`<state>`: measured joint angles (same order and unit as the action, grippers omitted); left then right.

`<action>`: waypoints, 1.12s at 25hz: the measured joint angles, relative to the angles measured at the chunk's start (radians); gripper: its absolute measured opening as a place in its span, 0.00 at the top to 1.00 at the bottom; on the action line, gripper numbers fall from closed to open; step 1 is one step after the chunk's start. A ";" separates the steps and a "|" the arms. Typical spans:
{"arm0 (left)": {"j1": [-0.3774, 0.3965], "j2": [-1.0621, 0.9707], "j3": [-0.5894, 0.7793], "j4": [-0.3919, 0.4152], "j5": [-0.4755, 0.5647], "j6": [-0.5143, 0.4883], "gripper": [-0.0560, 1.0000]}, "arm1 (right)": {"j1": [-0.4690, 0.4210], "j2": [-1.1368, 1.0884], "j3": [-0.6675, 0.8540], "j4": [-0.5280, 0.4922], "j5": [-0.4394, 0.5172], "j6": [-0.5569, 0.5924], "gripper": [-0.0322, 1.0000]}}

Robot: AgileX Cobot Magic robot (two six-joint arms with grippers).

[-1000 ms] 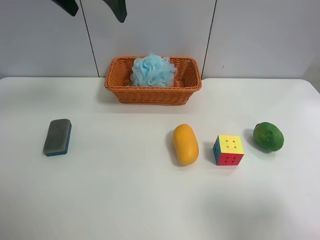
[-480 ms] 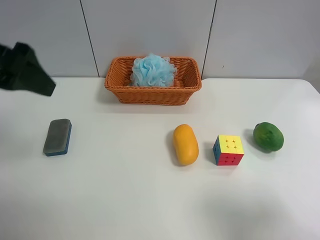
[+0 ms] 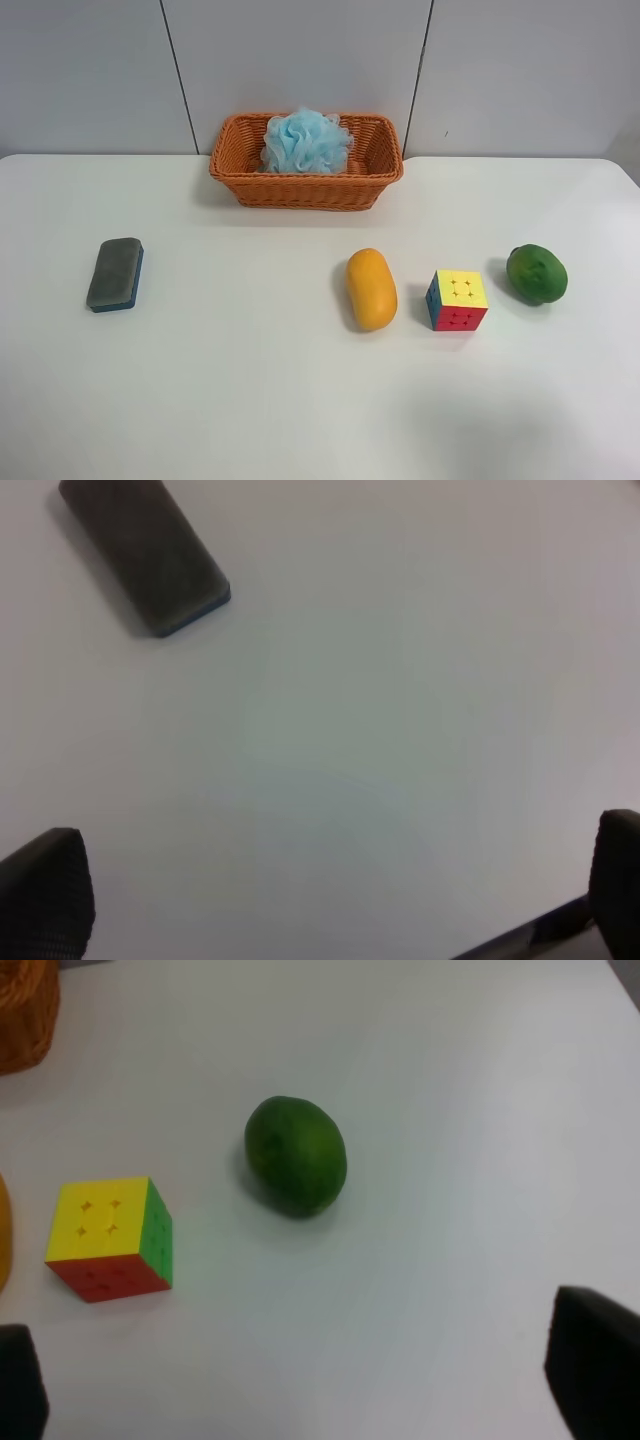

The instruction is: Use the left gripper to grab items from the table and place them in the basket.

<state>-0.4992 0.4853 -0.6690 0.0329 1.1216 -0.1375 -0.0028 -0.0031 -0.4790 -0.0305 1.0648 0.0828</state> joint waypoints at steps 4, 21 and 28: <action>0.067 -0.115 0.076 0.002 0.005 0.000 0.01 | 0.000 0.000 0.000 0.000 0.000 0.000 0.01; 0.526 -0.486 0.157 -0.101 -0.054 0.233 0.01 | 0.000 0.000 0.000 0.000 0.000 0.000 0.01; 0.552 -0.490 0.157 -0.109 -0.054 0.241 0.01 | 0.000 0.000 0.000 0.000 0.000 0.000 0.01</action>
<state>0.0527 -0.0050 -0.5116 -0.0759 1.0671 0.1036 -0.0028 -0.0031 -0.4790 -0.0305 1.0648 0.0828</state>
